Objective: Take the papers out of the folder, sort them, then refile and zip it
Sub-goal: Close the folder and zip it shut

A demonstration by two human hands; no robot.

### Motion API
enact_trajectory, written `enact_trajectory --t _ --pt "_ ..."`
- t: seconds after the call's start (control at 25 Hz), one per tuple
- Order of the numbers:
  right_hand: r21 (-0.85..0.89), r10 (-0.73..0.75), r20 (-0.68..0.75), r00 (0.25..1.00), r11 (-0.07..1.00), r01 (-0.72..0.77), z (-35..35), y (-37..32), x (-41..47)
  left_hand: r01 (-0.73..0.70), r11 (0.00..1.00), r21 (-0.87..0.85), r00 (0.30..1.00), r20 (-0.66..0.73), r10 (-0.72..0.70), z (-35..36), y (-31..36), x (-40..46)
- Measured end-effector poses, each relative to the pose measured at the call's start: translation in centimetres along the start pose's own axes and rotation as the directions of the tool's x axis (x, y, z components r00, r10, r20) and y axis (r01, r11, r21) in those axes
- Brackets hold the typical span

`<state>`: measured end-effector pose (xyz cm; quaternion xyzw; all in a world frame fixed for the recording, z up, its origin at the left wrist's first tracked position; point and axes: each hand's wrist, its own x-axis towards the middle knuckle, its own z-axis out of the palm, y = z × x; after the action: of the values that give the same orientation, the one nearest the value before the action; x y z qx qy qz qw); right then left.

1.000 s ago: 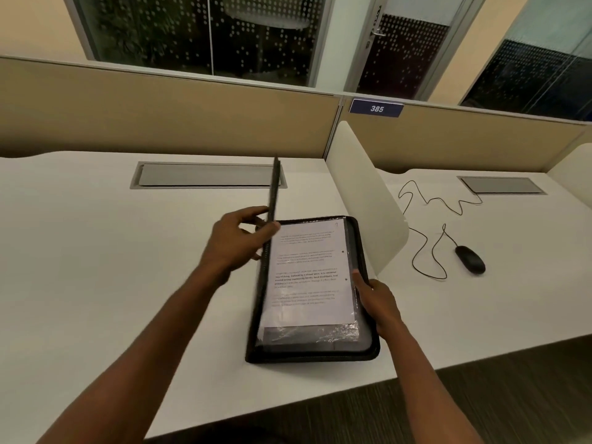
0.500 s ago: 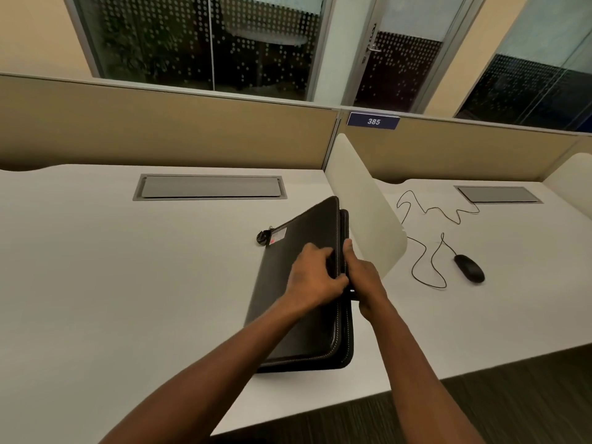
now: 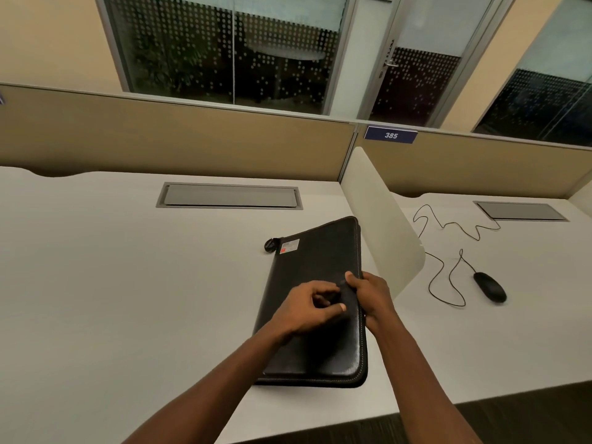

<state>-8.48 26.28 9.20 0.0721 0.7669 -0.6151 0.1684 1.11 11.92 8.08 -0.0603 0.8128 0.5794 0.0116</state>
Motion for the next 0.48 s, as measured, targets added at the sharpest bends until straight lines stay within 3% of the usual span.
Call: enact_trajectory --t 0.16,0.28,0.36,0.4,0.48 --pt "0.130 -0.021 0.075 0.997 0.991 0.011 -0.3 -0.6 -1.2 0.041 0.996 -0.078 0.962 -0.267 -0.061 -4.8 -1.3 0.0" --pt "0.127 -0.064 0.142 0.988 0.991 0.046 -1.1 -0.9 -1.9 0.095 0.989 -0.115 0.794 -0.591 -0.145 -10.2 -1.1 1.2" --pt "0.126 -0.104 0.169 0.980 0.989 0.084 -1.4 -1.0 -2.2 0.101 0.991 -0.093 0.701 -0.699 -0.137 -13.6 -0.3 1.9" --pt "0.152 -0.127 0.190 0.974 0.983 0.098 -1.5 -1.1 -2.3 0.089 0.992 -0.094 0.699 -0.703 -0.130 -15.1 0.2 2.2" --pt "0.205 -0.173 0.228 0.958 0.971 0.126 -1.5 -0.9 -2.3 0.028 0.982 -0.188 0.771 -0.621 -0.141 -17.4 1.6 2.2"
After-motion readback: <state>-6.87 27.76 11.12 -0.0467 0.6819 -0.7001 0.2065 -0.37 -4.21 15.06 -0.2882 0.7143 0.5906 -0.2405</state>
